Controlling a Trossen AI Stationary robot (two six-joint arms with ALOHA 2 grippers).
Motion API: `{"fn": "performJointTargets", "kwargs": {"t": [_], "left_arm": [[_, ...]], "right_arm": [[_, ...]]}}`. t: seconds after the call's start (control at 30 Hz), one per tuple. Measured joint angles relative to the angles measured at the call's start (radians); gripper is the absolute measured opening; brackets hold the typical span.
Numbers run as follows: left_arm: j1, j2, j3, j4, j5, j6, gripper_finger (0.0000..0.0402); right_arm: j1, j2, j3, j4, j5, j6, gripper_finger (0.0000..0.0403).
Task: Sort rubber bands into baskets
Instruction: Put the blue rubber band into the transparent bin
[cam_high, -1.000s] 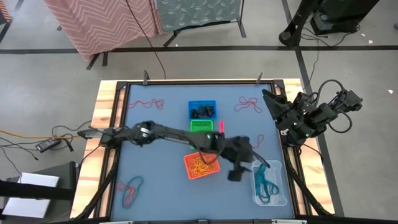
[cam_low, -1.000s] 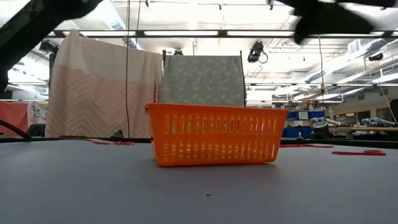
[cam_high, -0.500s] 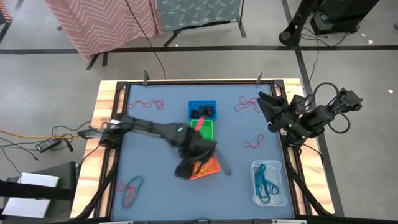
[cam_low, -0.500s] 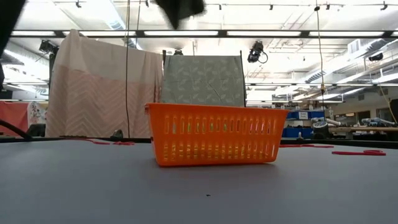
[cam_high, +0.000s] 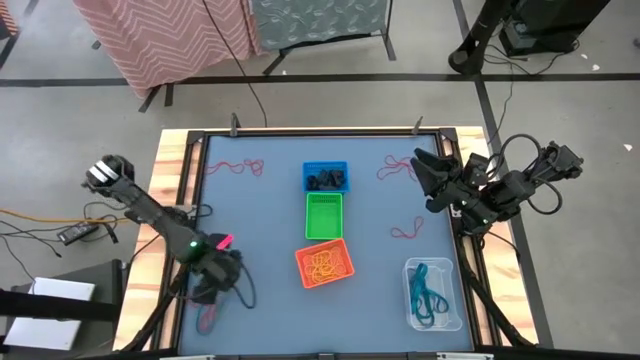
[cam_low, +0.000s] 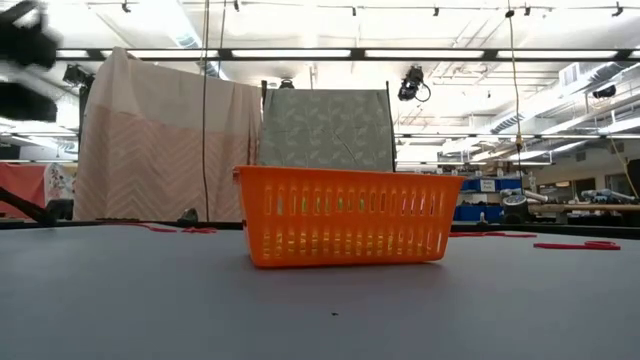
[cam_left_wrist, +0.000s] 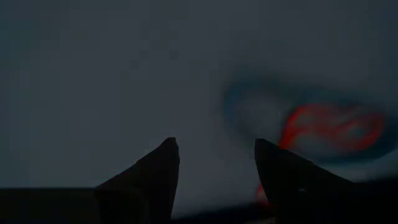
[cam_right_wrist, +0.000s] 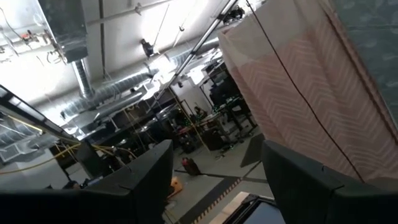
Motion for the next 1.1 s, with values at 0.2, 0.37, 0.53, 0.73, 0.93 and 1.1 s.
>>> {"fn": "performJointTargets", "kwargs": {"t": [0.2, 0.37, 0.53, 0.73, 0.93, 1.1], "left_arm": [[-0.079, -0.031, -0.148, 0.066, 0.047, -0.005, 0.0211], [-0.115, -0.031, -0.155, 0.202, 0.037, -0.031, 0.0211], [-0.131, -0.031, -0.157, 0.28, -0.086, -0.069, 0.0211], [-0.16, 0.005, -0.166, 0.31, -0.103, -0.154, 0.0211], [-0.202, 0.093, -0.166, 0.346, -0.123, -0.208, 0.0211], [-0.208, 0.165, -0.16, 0.341, -0.131, -0.273, 0.0181]], "right_arm": [[0.0, 0.002, 0.0, -0.034, 0.001, 0.052, 0.0256], [0.0, 0.006, 0.0, -0.035, 0.002, 0.06, 0.0256], [0.0, 0.011, 0.0, -0.036, 0.007, 0.06, 0.0256], [0.0, 0.016, 0.0, -0.036, 0.039, 0.06, 0.0256], [0.0, 0.02, 0.0, -0.039, 0.039, 0.06, 0.0256], [0.0, 0.02, 0.0, -0.039, 0.039, 0.06, 0.0256]]}}
